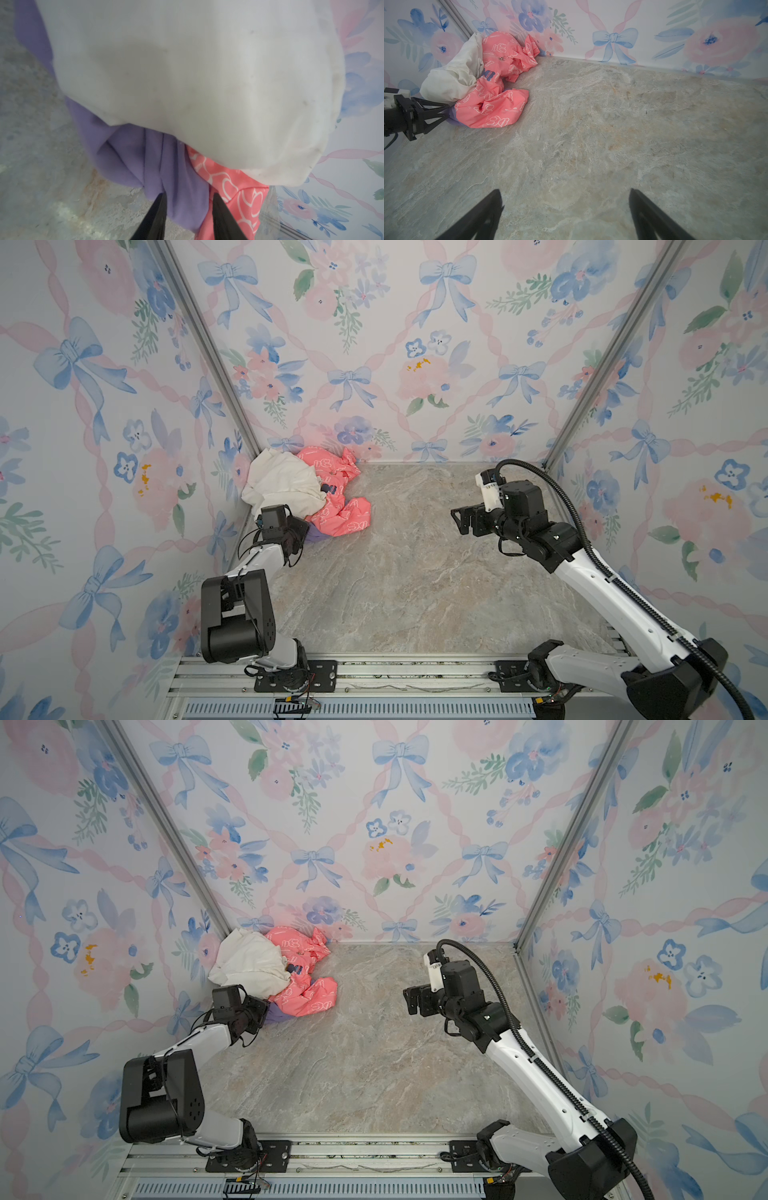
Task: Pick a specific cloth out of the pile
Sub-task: 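Lower the left gripper under the white cloth and pinch the purple shirt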
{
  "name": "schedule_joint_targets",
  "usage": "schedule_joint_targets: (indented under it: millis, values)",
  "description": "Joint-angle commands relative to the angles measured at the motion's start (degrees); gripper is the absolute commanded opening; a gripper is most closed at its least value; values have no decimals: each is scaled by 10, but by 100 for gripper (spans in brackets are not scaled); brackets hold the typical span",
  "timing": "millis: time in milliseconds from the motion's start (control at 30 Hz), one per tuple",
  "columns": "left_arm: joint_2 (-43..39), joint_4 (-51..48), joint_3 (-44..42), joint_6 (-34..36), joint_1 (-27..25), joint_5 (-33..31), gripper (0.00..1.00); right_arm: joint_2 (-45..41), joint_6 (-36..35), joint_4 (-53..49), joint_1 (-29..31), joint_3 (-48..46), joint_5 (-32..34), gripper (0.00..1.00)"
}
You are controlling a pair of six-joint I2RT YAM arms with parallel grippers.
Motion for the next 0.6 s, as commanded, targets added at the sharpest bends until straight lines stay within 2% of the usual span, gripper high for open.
schedule_joint_targets:
  millis: [0,167,267,333,467,567]
  values:
    - [14,43,-17,-4,-1,34,36,9,3,12,-6,13,-7,97]
    - [29,63,-21,-8,-1,57,30,26,4,14,-8,24,-14,97]
    - [33,61,-35,-12,-3,55,10,35,1,12,-8,32,-14,97]
    - [24,52,-60,-13,-4,47,1,38,0,12,-9,36,-15,97]
    - [-11,-1,-44,-2,-9,30,0,39,-6,10,-14,41,-21,97]
    - [-32,-53,0,8,-10,17,0,36,-7,11,-20,39,-30,97]
